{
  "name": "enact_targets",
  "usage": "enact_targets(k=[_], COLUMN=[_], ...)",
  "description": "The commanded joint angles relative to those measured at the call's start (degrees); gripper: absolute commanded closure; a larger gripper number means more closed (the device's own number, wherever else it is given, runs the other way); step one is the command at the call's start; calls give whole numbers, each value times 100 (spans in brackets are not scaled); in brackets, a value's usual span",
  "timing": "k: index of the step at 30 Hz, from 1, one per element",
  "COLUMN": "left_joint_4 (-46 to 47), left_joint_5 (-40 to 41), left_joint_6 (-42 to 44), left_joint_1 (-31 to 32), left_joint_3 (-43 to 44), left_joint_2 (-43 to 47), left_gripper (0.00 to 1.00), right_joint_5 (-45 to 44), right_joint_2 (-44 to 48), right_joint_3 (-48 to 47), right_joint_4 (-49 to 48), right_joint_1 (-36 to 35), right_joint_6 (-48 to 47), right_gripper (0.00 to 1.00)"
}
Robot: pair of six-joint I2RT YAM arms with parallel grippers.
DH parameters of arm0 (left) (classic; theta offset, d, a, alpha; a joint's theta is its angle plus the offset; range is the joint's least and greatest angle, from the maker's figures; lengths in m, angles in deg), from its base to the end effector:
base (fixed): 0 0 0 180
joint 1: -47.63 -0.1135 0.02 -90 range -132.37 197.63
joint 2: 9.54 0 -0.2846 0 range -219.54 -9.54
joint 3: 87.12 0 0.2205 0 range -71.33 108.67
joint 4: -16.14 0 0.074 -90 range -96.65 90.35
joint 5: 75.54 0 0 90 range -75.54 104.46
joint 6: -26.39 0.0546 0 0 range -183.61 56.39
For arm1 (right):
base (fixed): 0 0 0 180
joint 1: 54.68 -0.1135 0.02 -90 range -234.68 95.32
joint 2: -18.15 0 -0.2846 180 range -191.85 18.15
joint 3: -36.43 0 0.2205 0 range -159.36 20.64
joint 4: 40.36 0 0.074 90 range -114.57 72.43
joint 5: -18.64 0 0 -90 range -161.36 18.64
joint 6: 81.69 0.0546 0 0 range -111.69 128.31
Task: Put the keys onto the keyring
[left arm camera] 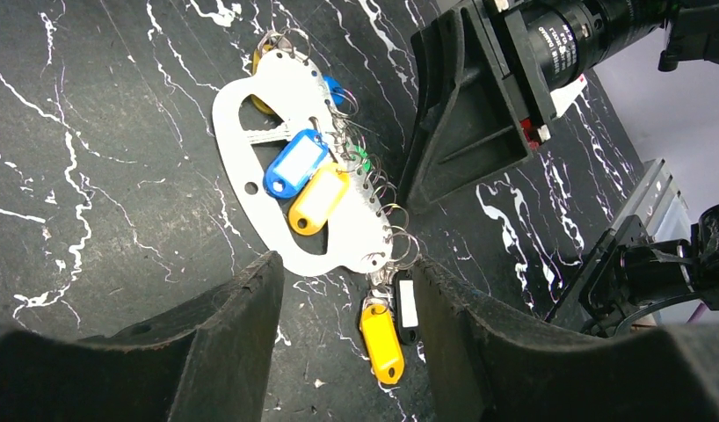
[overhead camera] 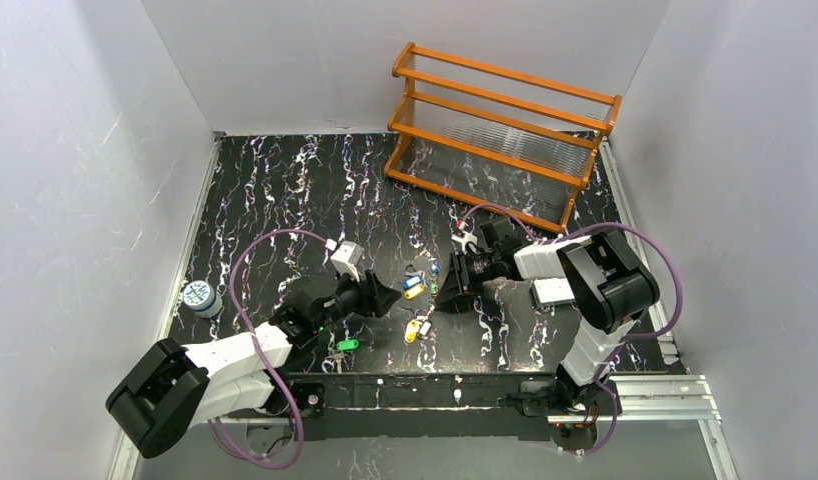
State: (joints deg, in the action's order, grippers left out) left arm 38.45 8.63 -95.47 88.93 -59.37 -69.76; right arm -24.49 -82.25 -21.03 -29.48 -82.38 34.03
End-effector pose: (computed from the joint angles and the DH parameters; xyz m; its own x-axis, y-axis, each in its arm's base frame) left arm 0.1398 -0.1302 0.2195 -0.4988 -0.2608 -0.8266 0.5515 0.6402 -0.5348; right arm 0.2458 0.1740 0.1534 -0.9473 -0.1623 -0.2762 -0.3198 0.5277 0.7869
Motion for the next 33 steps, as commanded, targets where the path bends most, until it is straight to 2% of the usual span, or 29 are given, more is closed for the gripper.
enact_targets(k=[1, 6, 11, 15, 26, 33], left_joint_4=[100, 100, 109, 126, 136, 146], left_joint_5=[11, -10, -13, -22, -50, -41], left_joint_6=[-40, -31, -21, -25, -49, -74], left_joint_1=[-27, -27, -29, -28, -25, -30], left_joint_3=[-54, -54, -54, -54, -97, -107], left_joint_2=[6, -39, -91, -142, -146, -157], left_gripper=[46, 46, 46, 46, 46, 45], right_joint_5=[90, 103, 57, -181, -966, -1166], right_joint_2=[-172, -260, -134, 116, 500, 385], right_joint_3=[-227, -265, -254, -240, -445, -544], right_joint_4=[-242, -322, -290, -111, 479, 638], right_joint_1=[-62, -165, -207, -215, -525, -641], right_joint_6=[236, 358, 395, 335, 92, 131], right_gripper=[70, 74, 72, 69, 76, 75])
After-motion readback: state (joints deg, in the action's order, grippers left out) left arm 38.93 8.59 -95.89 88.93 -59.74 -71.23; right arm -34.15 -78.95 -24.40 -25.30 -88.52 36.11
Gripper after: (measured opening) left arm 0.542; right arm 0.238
